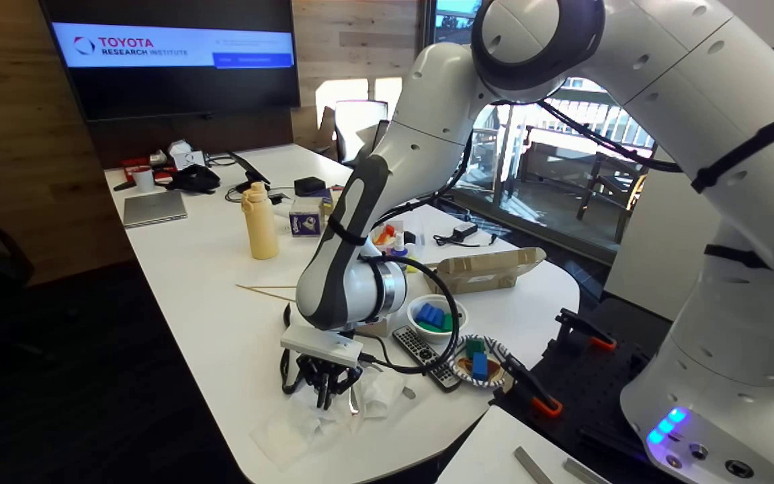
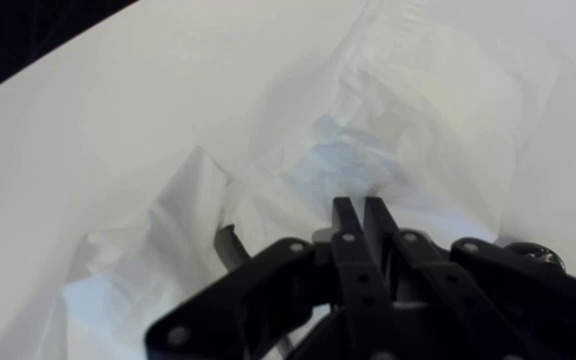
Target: Turnover the napkin on the left.
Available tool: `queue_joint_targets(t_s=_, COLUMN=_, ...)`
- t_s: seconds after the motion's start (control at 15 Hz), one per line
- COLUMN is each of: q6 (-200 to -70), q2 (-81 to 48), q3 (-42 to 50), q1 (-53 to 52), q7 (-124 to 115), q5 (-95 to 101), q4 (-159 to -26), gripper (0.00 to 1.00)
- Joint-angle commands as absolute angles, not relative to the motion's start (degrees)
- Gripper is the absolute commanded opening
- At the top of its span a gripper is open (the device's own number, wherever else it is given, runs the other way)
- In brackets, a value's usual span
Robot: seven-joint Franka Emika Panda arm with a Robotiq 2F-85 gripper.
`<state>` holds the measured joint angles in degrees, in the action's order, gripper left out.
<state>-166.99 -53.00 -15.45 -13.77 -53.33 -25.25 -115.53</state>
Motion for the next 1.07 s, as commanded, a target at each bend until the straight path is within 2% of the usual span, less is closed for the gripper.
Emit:
queue_joint_targets(t_s=0.0, q6=-163.83, q2=-54.59, q3=-16.34, q1=-12.41, q7=-50.78, q5=-25.9, q4=-112.83, gripper=0.0)
queue_joint_targets(t_s=0.33, q6=-161.83, q2=-55.61, q3=-15.92, q1=-12.59, q7=-49.98, q5=-25.99, q4=-111.01, gripper=0.0)
queue_joint_targets(t_s=0.47, q6=-161.75, q2=-54.53, q3=-15.33, q1=-13.68, q7=-50.78, q5=-25.99, q4=-111.64, gripper=0.27)
queue_joint_targets(t_s=0.93, q6=-158.72, q2=-55.72, q3=-15.2, q1=-14.21, q7=-50.54, q5=-25.65, q4=-109.38, gripper=0.79)
queue_joint_targets(t_s=1.0, q6=-158.07, q2=-55.82, q3=-15.07, q1=-14.23, q7=-50.56, q5=-25.65, q4=-109.08, gripper=0.36)
